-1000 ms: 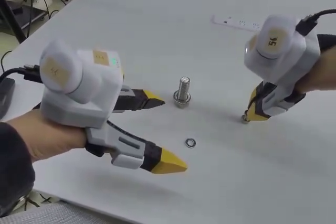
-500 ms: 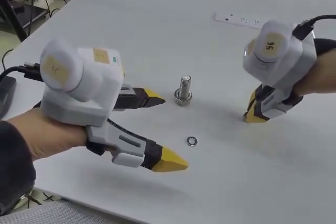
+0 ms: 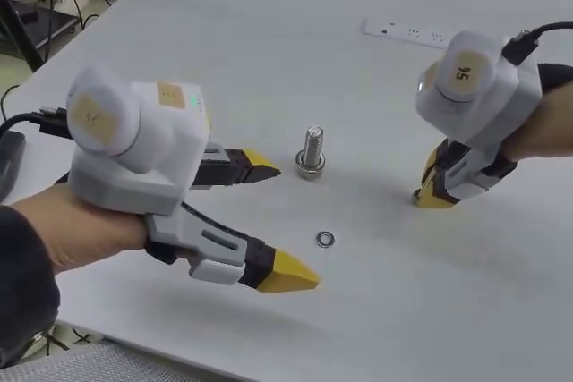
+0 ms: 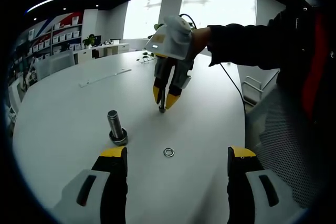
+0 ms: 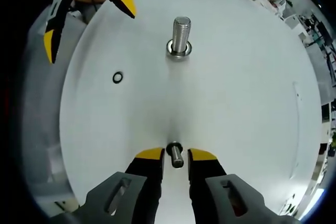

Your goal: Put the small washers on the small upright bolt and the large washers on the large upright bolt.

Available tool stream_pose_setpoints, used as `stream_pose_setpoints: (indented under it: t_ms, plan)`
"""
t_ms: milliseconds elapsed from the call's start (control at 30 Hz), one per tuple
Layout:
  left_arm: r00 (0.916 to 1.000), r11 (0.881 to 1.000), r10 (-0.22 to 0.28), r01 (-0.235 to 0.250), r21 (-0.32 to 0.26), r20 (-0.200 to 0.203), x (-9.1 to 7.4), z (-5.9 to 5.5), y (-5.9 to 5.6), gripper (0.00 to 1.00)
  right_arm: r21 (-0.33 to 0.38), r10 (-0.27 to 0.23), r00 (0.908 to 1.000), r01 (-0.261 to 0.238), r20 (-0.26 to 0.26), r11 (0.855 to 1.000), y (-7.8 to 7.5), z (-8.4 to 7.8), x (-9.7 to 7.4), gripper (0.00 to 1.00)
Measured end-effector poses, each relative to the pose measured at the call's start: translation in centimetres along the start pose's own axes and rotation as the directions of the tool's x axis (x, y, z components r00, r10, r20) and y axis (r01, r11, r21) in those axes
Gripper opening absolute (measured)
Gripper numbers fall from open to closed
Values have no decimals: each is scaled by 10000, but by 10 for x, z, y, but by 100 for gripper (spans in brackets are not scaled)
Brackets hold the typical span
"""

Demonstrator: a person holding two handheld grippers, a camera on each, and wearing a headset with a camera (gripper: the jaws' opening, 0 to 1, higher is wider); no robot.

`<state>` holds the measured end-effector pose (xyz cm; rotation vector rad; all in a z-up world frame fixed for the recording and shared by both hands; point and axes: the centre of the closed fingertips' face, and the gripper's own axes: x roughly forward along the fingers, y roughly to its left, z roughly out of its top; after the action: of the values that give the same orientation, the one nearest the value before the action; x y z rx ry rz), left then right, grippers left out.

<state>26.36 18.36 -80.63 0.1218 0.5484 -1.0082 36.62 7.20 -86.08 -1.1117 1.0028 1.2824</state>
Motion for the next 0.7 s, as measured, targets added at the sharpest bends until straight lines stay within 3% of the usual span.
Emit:
stream_pose_setpoints:
  t_ms: [433, 700]
  plan:
    - [10000, 10000, -12, 12, 49, 8, 0, 0, 0, 78, 401, -126, 9999, 122, 91, 9991, 0, -11, -6, 20]
    - [10000, 10000, -24, 24, 71, -2, 0, 1, -1, 78, 601, -69, 9999, 63, 94, 9982, 7, -19, -8, 20]
